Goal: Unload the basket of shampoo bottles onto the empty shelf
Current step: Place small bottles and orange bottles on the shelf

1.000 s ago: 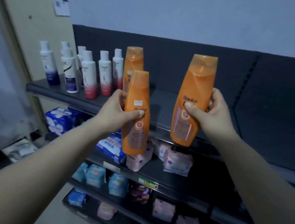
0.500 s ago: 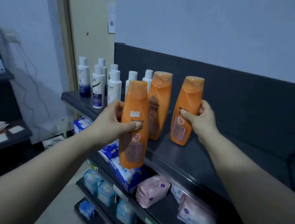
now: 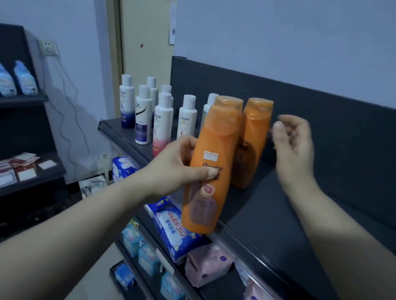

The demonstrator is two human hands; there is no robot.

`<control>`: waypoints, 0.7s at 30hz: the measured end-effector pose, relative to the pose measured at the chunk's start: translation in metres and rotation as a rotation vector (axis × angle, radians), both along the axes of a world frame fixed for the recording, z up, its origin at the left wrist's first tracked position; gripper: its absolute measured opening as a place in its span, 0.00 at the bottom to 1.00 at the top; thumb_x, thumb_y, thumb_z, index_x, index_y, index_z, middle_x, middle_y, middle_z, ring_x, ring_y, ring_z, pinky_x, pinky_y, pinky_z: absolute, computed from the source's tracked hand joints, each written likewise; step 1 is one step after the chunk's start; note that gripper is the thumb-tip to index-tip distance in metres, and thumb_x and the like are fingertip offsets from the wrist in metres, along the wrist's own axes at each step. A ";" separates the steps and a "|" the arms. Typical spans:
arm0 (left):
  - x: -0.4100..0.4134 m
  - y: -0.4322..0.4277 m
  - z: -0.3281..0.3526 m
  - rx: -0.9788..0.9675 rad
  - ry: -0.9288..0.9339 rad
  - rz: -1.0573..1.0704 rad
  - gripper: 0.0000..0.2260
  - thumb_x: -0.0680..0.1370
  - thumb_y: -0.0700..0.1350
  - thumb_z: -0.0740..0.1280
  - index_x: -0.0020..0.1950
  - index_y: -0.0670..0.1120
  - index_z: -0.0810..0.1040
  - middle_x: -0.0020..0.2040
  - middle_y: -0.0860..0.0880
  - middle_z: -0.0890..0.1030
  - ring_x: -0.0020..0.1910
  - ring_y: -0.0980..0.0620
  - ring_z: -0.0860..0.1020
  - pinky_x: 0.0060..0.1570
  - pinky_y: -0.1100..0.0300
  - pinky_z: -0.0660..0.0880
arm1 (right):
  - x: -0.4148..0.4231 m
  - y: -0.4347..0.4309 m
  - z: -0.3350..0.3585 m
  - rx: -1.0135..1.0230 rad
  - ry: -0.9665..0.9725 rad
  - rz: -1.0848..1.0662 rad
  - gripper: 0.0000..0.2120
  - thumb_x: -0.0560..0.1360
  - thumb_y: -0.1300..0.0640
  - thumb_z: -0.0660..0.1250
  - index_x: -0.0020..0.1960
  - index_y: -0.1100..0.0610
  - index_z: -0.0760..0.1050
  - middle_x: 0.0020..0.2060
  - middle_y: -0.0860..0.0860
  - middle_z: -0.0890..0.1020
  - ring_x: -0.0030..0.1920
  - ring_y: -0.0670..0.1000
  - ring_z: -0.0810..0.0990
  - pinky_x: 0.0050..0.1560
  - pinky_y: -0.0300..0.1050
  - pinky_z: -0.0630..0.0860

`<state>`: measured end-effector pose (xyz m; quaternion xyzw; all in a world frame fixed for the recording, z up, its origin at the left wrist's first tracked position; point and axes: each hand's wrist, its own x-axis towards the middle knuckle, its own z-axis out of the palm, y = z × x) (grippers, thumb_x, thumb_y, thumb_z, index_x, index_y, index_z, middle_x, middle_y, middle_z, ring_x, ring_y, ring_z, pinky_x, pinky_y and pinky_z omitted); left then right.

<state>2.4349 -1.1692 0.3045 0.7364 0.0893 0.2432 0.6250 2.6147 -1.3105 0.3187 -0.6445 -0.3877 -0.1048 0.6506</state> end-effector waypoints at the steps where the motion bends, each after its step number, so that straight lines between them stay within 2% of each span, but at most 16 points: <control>1: 0.008 -0.007 0.004 -0.015 -0.011 -0.030 0.27 0.64 0.41 0.76 0.59 0.39 0.71 0.50 0.42 0.84 0.48 0.45 0.84 0.46 0.54 0.81 | -0.012 -0.008 0.010 -0.027 -0.009 0.137 0.18 0.70 0.39 0.64 0.55 0.47 0.73 0.44 0.44 0.80 0.45 0.44 0.79 0.46 0.42 0.77; 2: 0.016 -0.014 0.007 -0.028 -0.023 -0.067 0.28 0.64 0.41 0.76 0.61 0.38 0.70 0.51 0.41 0.83 0.49 0.44 0.83 0.48 0.52 0.81 | -0.021 -0.015 0.018 -0.085 -0.003 0.256 0.18 0.69 0.40 0.68 0.55 0.46 0.73 0.42 0.44 0.82 0.43 0.44 0.80 0.44 0.40 0.78; 4: 0.032 -0.028 0.012 -0.048 -0.051 -0.134 0.28 0.65 0.40 0.75 0.62 0.38 0.69 0.50 0.42 0.83 0.48 0.45 0.83 0.48 0.52 0.81 | -0.027 -0.026 0.030 -0.218 0.024 0.369 0.22 0.66 0.47 0.76 0.57 0.46 0.73 0.44 0.44 0.84 0.45 0.45 0.83 0.45 0.42 0.80; 7: 0.059 -0.049 0.013 -0.071 -0.101 -0.146 0.23 0.69 0.37 0.75 0.59 0.42 0.69 0.48 0.45 0.84 0.47 0.47 0.84 0.47 0.52 0.81 | -0.019 -0.038 0.042 -0.323 0.104 0.307 0.25 0.66 0.57 0.78 0.59 0.49 0.72 0.47 0.50 0.85 0.46 0.48 0.85 0.48 0.50 0.81; 10: 0.080 -0.058 0.009 0.025 -0.135 -0.051 0.27 0.68 0.46 0.77 0.60 0.47 0.67 0.49 0.45 0.83 0.49 0.46 0.83 0.50 0.50 0.80 | 0.001 -0.051 0.051 -0.273 0.145 0.182 0.24 0.67 0.59 0.78 0.59 0.52 0.72 0.46 0.52 0.85 0.44 0.50 0.85 0.45 0.49 0.81; 12: 0.083 -0.053 0.003 0.166 -0.128 0.046 0.29 0.68 0.55 0.74 0.63 0.51 0.66 0.50 0.47 0.82 0.50 0.50 0.82 0.51 0.56 0.79 | 0.017 -0.057 0.052 -0.210 0.182 0.110 0.26 0.66 0.59 0.78 0.59 0.53 0.71 0.45 0.51 0.85 0.43 0.48 0.85 0.39 0.43 0.81; 13: 0.081 -0.049 -0.003 0.226 -0.120 0.099 0.27 0.69 0.57 0.73 0.63 0.52 0.67 0.49 0.48 0.82 0.49 0.53 0.82 0.50 0.60 0.78 | 0.027 -0.059 0.051 -0.182 0.203 0.076 0.25 0.66 0.60 0.78 0.59 0.53 0.71 0.45 0.51 0.85 0.42 0.47 0.85 0.37 0.41 0.80; 16: 0.071 -0.038 -0.024 0.358 -0.091 0.230 0.13 0.74 0.52 0.71 0.56 0.53 0.73 0.45 0.53 0.82 0.45 0.60 0.80 0.44 0.69 0.74 | 0.052 -0.055 0.039 -0.188 0.248 -0.028 0.25 0.65 0.60 0.78 0.56 0.49 0.69 0.47 0.51 0.84 0.44 0.48 0.85 0.41 0.45 0.81; 18: 0.064 -0.033 -0.035 0.422 -0.047 0.273 0.09 0.75 0.49 0.70 0.53 0.52 0.75 0.45 0.55 0.82 0.45 0.62 0.80 0.47 0.65 0.76 | 0.066 -0.046 0.030 -0.218 0.256 -0.071 0.25 0.65 0.60 0.78 0.55 0.49 0.69 0.49 0.51 0.83 0.46 0.49 0.84 0.46 0.49 0.81; 21: 0.055 -0.030 -0.042 0.455 0.011 0.282 0.07 0.75 0.48 0.70 0.53 0.51 0.76 0.44 0.55 0.82 0.45 0.59 0.80 0.50 0.54 0.79 | 0.079 -0.027 0.018 -0.217 0.267 -0.088 0.26 0.66 0.60 0.78 0.57 0.49 0.68 0.49 0.49 0.82 0.47 0.48 0.83 0.44 0.47 0.81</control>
